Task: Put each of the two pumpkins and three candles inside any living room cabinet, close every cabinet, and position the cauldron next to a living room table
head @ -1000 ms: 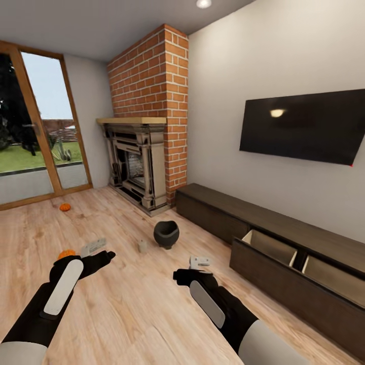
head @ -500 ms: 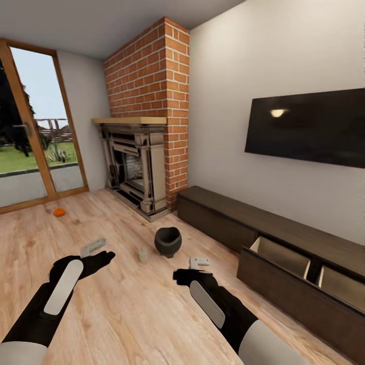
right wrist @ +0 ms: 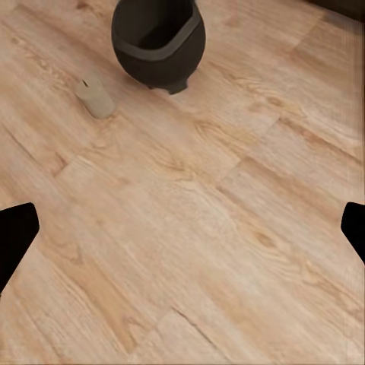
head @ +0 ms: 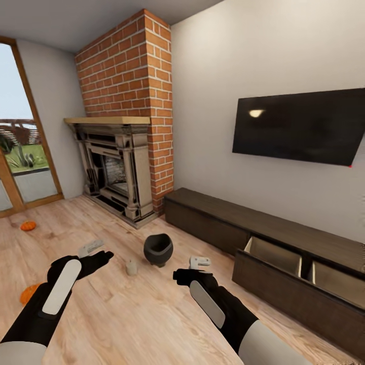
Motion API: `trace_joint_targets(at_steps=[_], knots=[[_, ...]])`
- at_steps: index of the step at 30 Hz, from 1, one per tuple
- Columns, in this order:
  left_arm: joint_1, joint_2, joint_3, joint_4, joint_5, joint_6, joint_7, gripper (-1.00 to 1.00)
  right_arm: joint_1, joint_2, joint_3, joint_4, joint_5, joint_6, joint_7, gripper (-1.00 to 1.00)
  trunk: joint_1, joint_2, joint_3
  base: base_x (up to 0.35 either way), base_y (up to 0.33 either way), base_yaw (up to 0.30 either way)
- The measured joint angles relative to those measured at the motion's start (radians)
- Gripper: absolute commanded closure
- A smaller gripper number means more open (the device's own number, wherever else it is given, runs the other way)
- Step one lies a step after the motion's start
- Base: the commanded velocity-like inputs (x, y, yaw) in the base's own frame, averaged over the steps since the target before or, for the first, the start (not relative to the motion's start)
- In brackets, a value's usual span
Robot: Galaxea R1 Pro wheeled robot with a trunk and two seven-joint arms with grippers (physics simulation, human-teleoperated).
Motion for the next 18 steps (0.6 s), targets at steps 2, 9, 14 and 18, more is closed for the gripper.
trace_joint_targets(at_steps=[2,9,14,18], knots=[[0.000,0.000,0.000,0.000,0.000,0.000,0.000,-1.00,0.000,0.000,0.000,0.000,0.000,0.000,0.000,-1.00,0.000,0.000,0.000,0.207,0.281,-0.259],[0.000,0.000,0.000,0.000,0.000,0.000,0.000,-1.00,0.000,0.000,0.000,0.000,0.000,0.000,0.000,-1.00,0.000,0.000,0.000,0.171,0.295,-0.259],[0.000,0.000,0.000,0.000,-0.001,0.000,0.000,-1.00,0.000,0.000,0.000,0.000,-0.001,0.000,0.000,-1.00,0.000,0.000,0.000,0.040,0.325,-0.252],[0.000,0.000,0.000,0.000,0.000,0.000,0.000,-1.00,0.000,0.000,0.000,-0.001,-0.001,0.000,0.000,-1.00,0.000,0.000,0.000,0.005,0.331,-0.088]])
